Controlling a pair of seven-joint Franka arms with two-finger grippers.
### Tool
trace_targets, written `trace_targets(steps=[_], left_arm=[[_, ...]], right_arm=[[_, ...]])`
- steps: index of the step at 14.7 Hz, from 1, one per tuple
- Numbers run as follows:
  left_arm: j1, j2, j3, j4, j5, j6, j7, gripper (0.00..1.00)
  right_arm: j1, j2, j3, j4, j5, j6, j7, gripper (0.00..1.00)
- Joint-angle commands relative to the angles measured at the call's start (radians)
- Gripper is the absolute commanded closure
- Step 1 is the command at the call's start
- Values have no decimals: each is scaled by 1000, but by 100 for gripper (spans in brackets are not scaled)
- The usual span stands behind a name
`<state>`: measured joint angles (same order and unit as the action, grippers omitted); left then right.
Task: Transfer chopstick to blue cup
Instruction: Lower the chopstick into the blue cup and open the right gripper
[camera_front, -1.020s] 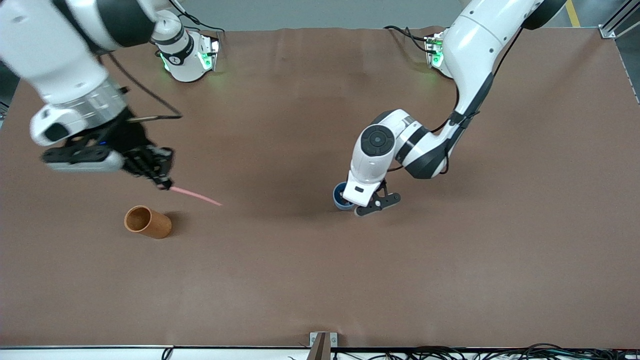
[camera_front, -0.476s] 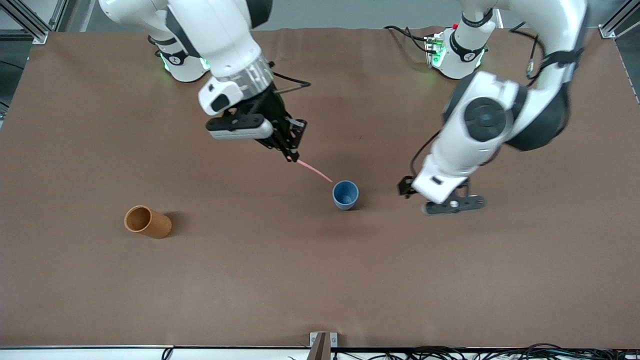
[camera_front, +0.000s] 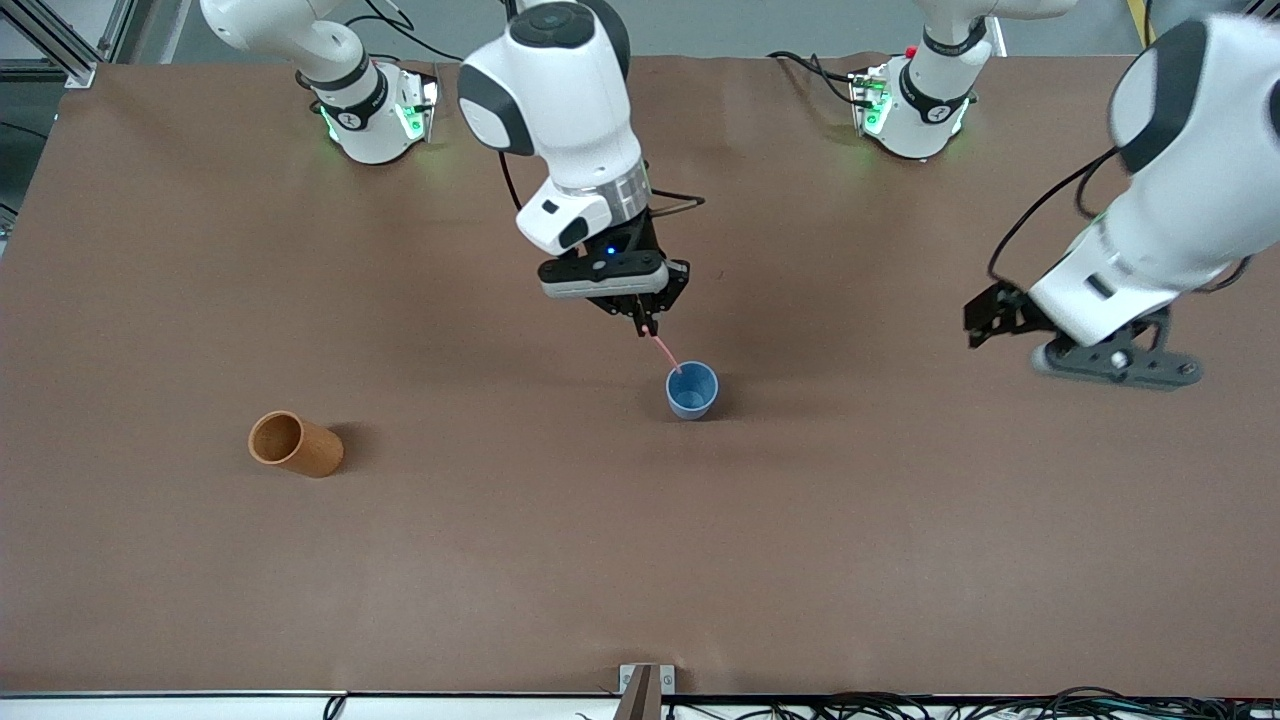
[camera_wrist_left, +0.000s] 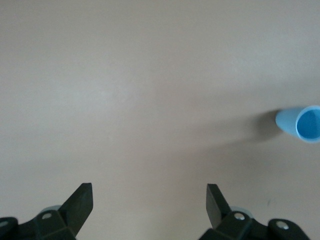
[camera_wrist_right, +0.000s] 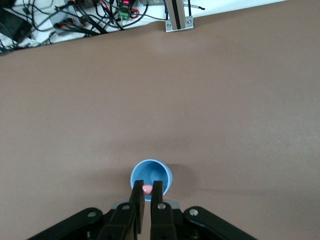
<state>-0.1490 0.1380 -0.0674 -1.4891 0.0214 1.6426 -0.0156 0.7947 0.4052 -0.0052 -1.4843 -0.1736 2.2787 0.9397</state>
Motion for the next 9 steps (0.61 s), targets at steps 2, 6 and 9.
trace_targets(steps=[2, 6, 9], left_arm=[[29, -106, 9, 35, -15, -112, 72, 0], [16, -127, 40, 35, -44, -138, 103, 0], [6, -146, 49, 9, -44, -127, 88, 0]], right_arm=[[14, 52, -12, 25, -38, 54, 2, 98], [26, 99, -12, 25, -102, 104, 4, 96], [31, 119, -12, 24, -139, 104, 2, 86]])
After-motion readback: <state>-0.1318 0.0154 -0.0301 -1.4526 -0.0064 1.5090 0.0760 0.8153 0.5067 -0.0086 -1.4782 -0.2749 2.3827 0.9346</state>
